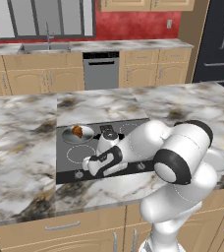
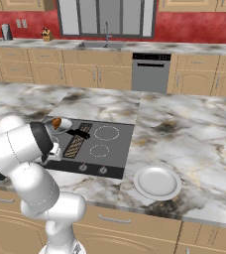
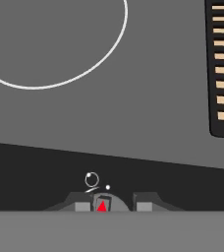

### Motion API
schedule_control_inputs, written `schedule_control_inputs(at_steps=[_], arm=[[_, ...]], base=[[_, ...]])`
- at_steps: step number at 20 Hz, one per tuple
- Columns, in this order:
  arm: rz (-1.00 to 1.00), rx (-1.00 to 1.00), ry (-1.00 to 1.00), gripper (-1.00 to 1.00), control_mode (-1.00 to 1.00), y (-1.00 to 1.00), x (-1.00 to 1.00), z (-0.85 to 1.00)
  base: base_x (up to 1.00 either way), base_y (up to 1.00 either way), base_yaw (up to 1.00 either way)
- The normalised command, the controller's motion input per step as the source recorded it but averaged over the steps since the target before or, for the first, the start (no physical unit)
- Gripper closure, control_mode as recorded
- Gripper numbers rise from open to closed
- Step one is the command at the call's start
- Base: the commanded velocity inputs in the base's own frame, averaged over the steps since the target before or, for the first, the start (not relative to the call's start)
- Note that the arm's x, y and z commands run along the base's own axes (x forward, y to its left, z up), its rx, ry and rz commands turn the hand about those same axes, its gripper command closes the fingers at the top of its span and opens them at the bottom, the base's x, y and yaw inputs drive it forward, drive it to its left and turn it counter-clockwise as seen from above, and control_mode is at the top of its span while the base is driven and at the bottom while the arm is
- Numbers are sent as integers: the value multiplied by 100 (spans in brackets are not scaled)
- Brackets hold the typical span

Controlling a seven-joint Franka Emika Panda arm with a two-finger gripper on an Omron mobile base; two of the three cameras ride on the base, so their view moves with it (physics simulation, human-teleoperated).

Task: Pick the croissant and place it on the pan. Then turn on the stove to warm the croissant.

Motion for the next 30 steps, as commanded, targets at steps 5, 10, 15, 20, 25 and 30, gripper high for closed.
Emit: schedule_control_inputs(at_steps=[5, 10, 15, 20, 25, 30], arm=[[0, 0, 0, 100, -100, 0, 0, 0], [1, 0, 0, 100, -100, 0, 0, 0], [7, 0, 0, 100, -100, 0, 0, -1], [9, 0, 0, 100, -100, 0, -4, -3], [10, 0, 1, 100, -100, 0, -15, -9], [10, 0, 0, 100, -100, 0, -22, -14]], base=[[0, 0, 0], [0, 0, 0], [0, 0, 0], [0, 0, 0], [0, 0, 0], [0, 0, 0]])
